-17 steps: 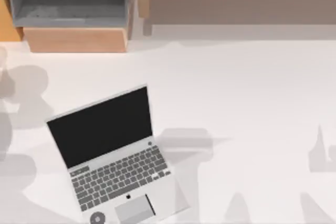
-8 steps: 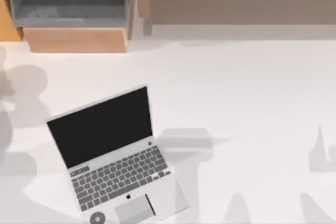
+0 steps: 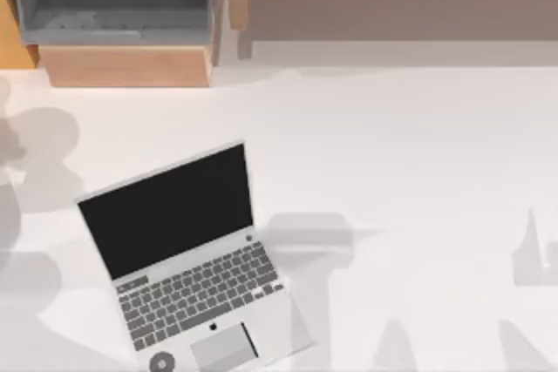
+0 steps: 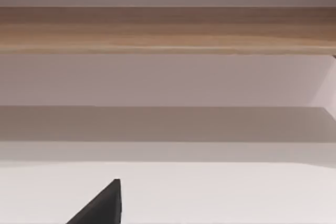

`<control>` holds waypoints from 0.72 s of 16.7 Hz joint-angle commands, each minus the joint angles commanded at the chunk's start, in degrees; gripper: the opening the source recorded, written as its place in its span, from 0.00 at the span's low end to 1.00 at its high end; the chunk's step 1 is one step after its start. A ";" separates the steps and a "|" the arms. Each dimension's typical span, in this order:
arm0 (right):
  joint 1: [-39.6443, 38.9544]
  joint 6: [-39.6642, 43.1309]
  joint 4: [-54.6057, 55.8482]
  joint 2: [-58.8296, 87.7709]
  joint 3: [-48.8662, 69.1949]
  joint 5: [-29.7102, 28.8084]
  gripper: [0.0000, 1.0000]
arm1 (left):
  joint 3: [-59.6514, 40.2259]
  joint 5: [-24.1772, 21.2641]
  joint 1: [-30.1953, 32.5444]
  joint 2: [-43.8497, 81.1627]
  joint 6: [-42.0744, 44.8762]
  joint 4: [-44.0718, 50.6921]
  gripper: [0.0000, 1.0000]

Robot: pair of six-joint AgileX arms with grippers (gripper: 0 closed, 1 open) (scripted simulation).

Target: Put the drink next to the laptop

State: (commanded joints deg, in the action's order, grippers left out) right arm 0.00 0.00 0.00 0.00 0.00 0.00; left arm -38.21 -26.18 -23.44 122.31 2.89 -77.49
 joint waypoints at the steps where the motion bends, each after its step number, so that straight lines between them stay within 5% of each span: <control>1: 0.00 0.00 0.00 0.00 0.00 0.00 1.00 | 0.00 0.00 0.00 0.00 0.00 0.00 0.00; 12: 0.00 0.00 0.00 0.00 0.00 0.00 1.00 | 0.11 0.00 -0.07 -0.97 0.08 0.80 0.00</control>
State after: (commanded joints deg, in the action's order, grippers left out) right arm 0.00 0.00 0.00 0.00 0.00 0.00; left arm -38.10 -26.18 -23.52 121.34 2.97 -76.69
